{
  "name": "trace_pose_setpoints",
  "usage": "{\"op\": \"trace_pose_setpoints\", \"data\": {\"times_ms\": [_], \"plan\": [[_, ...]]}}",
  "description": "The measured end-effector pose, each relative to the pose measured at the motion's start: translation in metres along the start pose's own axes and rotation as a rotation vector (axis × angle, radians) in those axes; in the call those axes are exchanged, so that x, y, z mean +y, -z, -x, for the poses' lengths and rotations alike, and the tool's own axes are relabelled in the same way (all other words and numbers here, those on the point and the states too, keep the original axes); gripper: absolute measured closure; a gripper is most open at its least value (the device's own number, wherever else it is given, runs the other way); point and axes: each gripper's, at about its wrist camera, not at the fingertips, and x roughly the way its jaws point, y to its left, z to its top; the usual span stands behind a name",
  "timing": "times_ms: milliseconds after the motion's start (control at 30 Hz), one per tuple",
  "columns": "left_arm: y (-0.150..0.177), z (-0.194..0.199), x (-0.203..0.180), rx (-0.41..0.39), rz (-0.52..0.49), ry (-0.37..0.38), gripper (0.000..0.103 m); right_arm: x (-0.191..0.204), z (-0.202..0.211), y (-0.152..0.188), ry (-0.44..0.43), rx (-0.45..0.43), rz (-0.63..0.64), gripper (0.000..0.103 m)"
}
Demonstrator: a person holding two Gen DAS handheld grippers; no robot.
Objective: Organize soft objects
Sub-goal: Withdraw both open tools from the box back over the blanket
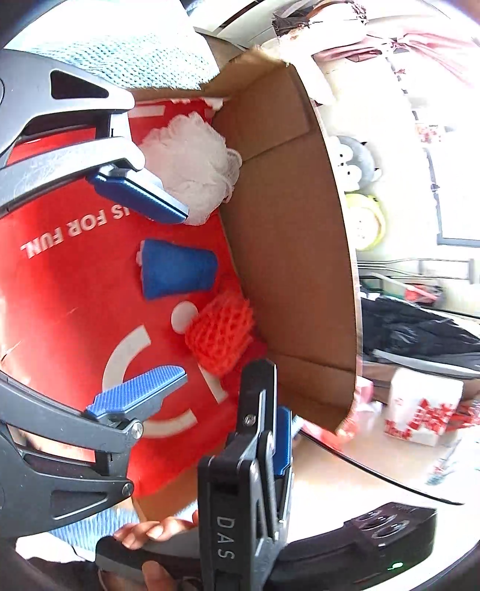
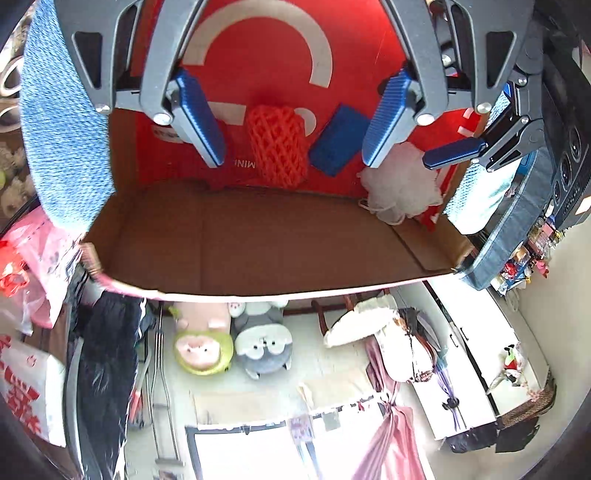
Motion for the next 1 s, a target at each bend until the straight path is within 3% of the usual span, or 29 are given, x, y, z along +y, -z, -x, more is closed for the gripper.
{"op": "trace_pose_setpoints", "data": {"times_ms": [167,267,633,800,1000], "plan": [[0.012,0.047,-0.008,-0.127,0.044,0.017,0.01,0.017,0.051,0.019,0.064,-0.112,0.064,0.005],[0.021,0.079,-0.01,-0.206,0.073,0.011,0.006,0.029,0.087,0.036,0.12,-0.197,0.097,0.0],[0.081,0.172,-0.042,-0.46,0.084,-0.036,0.001,0.063,0.184,0.123,0.2,-0.442,0.143,0.0],[0.119,0.209,-0.062,-0.569,0.056,-0.072,0.0,0.073,0.202,0.165,0.195,-0.503,0.128,0.0],[0.158,0.22,-0.079,-0.613,0.061,-0.124,0.0,0.079,0.208,0.213,0.241,-0.564,0.116,0.0]]}}
